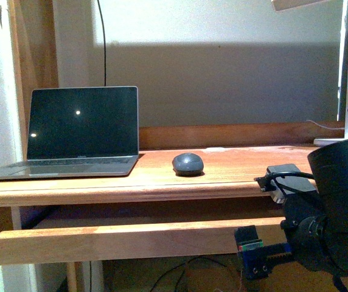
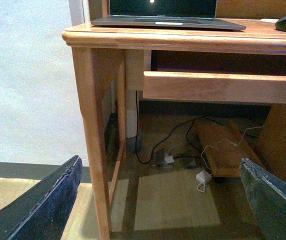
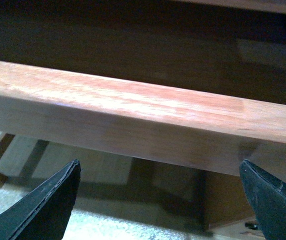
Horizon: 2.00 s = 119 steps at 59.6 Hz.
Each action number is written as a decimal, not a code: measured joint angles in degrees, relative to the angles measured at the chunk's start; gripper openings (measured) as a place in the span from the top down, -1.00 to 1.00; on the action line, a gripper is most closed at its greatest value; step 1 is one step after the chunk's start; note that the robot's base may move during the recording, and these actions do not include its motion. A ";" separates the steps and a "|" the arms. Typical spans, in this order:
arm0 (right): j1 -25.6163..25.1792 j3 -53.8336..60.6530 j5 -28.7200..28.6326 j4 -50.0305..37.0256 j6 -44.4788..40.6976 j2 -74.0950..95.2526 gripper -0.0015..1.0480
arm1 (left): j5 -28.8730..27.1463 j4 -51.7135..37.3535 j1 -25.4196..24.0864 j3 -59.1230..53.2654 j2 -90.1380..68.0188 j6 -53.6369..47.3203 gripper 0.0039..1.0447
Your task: Place mouse
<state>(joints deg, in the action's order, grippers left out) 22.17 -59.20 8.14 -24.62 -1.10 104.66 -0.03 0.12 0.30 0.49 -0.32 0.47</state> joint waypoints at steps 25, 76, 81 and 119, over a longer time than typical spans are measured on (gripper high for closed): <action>-1.20 -4.22 4.61 0.72 2.49 2.84 -0.85 | 0.00 0.00 0.00 0.00 0.00 0.00 -0.86; -7.26 39.52 7.45 8.85 16.87 -61.18 -0.85 | 0.00 0.00 0.00 0.00 0.00 0.00 -0.86; -3.87 42.66 8.74 11.54 16.81 -67.98 -0.85 | 0.00 0.00 0.00 0.00 0.00 0.00 -0.86; -11.06 54.90 2.49 15.87 2.12 -91.43 0.47 | 0.02 0.00 0.00 0.00 0.00 0.00 -0.86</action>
<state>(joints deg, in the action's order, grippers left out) 11.11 -4.29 10.63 -8.75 1.02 13.23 -0.01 0.12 0.30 0.49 -0.32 0.47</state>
